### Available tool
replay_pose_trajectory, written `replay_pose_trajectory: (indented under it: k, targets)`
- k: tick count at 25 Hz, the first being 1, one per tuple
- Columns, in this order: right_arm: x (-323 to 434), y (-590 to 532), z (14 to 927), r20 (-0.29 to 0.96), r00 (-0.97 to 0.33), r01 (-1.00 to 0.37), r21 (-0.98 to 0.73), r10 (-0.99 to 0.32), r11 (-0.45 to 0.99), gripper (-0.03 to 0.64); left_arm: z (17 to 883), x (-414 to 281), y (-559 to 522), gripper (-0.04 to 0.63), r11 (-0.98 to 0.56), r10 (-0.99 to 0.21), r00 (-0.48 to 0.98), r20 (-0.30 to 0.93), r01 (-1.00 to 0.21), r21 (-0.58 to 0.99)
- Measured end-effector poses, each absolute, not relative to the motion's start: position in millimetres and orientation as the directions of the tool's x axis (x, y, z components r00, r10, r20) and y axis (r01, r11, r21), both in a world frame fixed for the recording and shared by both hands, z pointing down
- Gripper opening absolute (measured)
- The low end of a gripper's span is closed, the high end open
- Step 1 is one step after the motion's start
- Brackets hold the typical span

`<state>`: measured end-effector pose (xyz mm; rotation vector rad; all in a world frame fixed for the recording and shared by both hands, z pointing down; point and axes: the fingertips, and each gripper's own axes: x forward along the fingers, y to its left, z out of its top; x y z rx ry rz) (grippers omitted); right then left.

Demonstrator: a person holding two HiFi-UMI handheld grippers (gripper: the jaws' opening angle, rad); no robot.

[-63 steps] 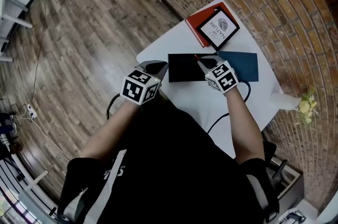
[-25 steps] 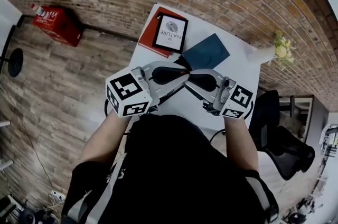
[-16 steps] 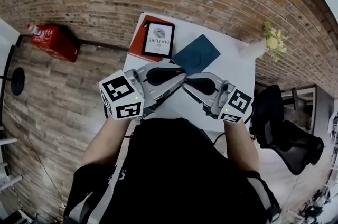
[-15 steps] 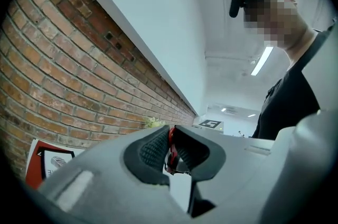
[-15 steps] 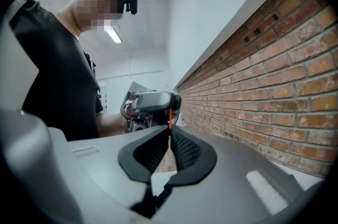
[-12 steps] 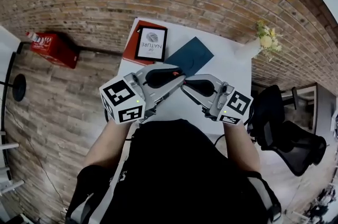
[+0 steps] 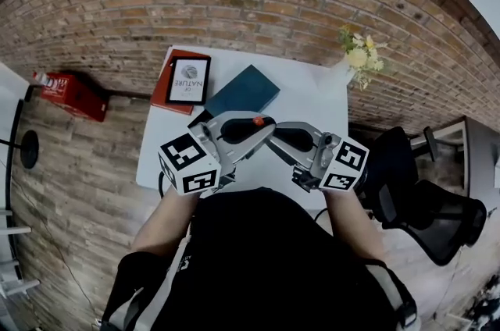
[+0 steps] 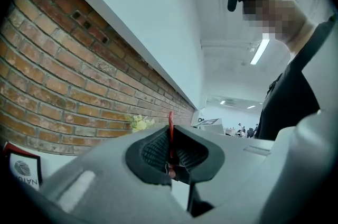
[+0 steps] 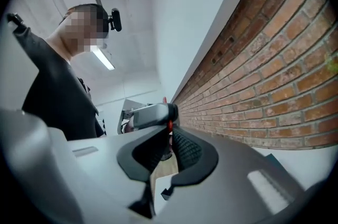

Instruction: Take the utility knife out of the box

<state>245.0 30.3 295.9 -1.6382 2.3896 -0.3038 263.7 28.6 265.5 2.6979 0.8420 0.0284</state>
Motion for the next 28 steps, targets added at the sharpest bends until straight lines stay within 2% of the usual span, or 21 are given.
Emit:
replay_pose_trajectory:
  k: [6,10,16,21,25,28]
  targets:
    - [294.1,78.7,307.0,-0.067,-0.215,-0.914,-0.338,-0.974,0.225,0.029,265.8,282.8,20.2,0.018,-0.845,0.462,0.886,-0.035,0.452,0.285]
    - [327.0,100.0,293.6,-0.071,-0.094,-0.954,-0.280,-0.993,0.110,0.002,258.6,287.6,-0.7,0.018,-0.901,0.381,0.925,0.016,0.367,0.232]
    - [355.5,105.1,252.1,-0.080,0.037,-0.990,-0.141,-0.996,-0.025,0.000,240.2,290.5,-44.6,0.018,-0.953,0.279,0.956,0.092,0.264,0.146]
    - [369.3,103.5,206.4,-0.171,0.189,-0.979,-0.108,-0.967,-0.172,0.000,212.0,283.2,-80.0,0.018,-0.973,0.209,0.976,0.062,0.201,0.112]
    - [363.2,94.4,201.8,-0.204,0.238,-0.969,-0.122,-0.950,-0.216,0.000,209.8,268.2,-96.9,0.018,-0.987,0.140,0.989,0.042,0.136,0.082]
    - [354.8,84.7,214.5,-0.181,0.234,-0.969,-0.126,-0.955,-0.214,-0.001,222.7,256.3,-109.8,0.018,-0.992,0.068,0.997,0.029,0.065,0.110]
